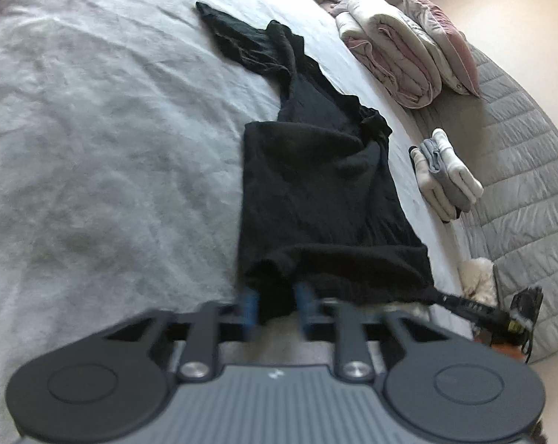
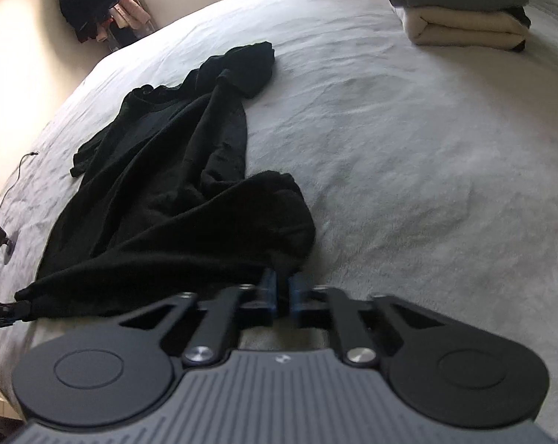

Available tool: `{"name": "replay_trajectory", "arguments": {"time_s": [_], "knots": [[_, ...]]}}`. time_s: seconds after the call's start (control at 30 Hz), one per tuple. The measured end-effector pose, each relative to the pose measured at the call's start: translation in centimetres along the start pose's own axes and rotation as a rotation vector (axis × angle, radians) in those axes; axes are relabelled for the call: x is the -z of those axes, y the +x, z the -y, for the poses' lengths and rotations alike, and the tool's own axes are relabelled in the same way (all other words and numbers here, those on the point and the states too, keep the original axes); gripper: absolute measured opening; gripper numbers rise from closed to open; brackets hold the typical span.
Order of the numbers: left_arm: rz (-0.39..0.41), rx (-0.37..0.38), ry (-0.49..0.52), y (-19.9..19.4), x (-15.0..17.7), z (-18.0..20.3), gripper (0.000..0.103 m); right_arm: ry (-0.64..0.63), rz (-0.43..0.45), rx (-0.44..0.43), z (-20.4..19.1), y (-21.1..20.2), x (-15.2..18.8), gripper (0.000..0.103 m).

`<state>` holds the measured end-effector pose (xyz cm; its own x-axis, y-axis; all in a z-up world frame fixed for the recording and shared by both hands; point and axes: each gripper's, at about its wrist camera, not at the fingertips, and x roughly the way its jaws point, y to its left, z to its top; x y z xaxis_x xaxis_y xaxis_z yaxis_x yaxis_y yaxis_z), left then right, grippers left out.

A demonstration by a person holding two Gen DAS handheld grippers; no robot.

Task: Fold clothes
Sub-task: 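Pull the hem with both grippers apart to stretch the black garment lengthwise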

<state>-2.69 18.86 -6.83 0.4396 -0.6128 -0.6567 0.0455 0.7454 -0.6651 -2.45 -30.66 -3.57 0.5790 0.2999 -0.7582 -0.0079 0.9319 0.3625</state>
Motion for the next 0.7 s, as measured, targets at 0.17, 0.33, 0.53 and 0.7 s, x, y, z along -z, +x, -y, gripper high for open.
{"name": "replay_trajectory", "arguments": {"time_s": [0.17, 0.33, 0.53, 0.7], "knots": [[-0.022, -0.016, 0.063, -1.5, -0.3, 2.7, 0.003, 0.066, -0.032, -0.035, 0.4, -2.8, -0.3, 0.006], [-0.050, 0.006, 0.070, -4.8, 0.0, 4.6, 0.003, 0.102, -0.045, -0.069, 0.4, -6.6, -0.5, 0.006], [-0.108, 0.013, 0.064, -7.5, 1.7, 5.0, 0.003, 0.059, -0.047, -0.079, -0.5, -11.1, 0.6, 0.006], [-0.150, -0.003, 0.070, -7.9, 4.0, 4.5, 0.003, 0.014, -0.080, -0.044, -0.7, -12.2, 2.3, 0.006]]}}
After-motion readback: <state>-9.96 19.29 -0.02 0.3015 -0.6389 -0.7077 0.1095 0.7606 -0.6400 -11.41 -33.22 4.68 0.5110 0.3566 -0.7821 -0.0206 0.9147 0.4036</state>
